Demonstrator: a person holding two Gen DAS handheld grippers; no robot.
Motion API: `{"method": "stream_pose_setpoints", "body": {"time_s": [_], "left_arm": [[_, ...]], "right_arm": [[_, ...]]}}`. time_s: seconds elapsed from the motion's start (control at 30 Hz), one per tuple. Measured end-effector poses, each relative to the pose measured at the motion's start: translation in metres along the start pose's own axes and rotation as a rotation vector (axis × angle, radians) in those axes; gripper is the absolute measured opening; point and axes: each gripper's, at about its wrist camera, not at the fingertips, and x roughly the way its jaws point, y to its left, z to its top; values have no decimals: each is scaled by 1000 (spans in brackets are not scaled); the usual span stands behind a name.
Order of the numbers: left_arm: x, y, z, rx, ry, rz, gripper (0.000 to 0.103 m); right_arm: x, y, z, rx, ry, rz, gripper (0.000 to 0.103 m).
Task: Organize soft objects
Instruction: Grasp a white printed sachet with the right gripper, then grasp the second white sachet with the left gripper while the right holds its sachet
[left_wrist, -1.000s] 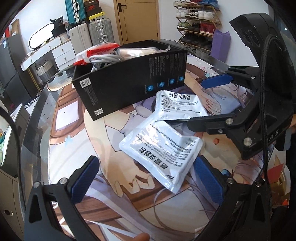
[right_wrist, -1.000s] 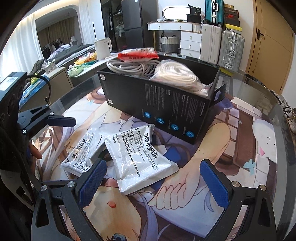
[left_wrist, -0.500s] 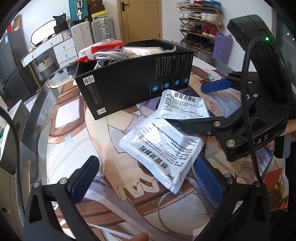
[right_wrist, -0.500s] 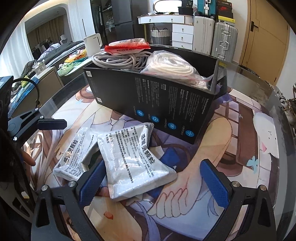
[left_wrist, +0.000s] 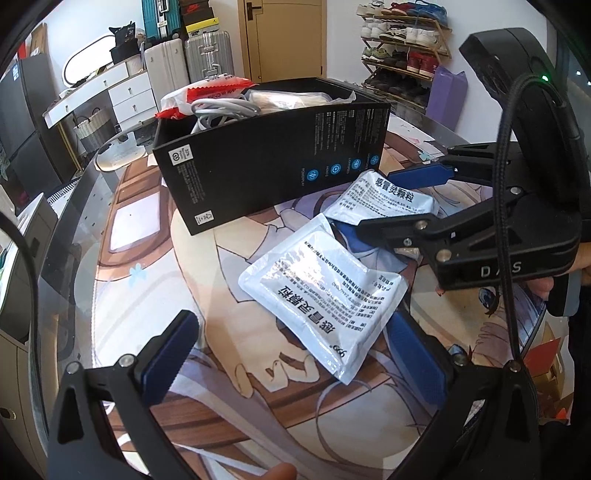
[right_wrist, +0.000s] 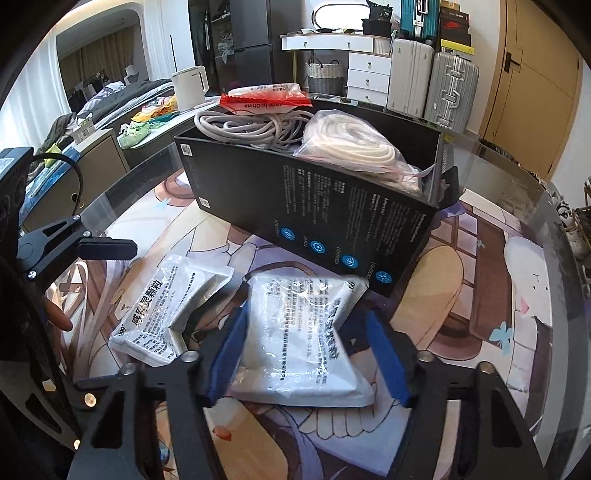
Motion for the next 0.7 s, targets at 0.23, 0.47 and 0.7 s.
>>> {"method": "stream_pose_setpoints", "body": {"time_s": [0.23, 0.47, 0.7], "left_arm": [[-3, 7, -1, -40, -4, -45, 103], [-7, 20, 2, -128, -2, -97, 103], [0, 31, 6, -241, 14, -107, 103]], "right_arm": [[-5, -7, -6, 2, -10, 6, 49], [-12, -14, -11, -1, -23, 24, 45], [-20, -21, -14, 16, -44, 26, 45]]}}
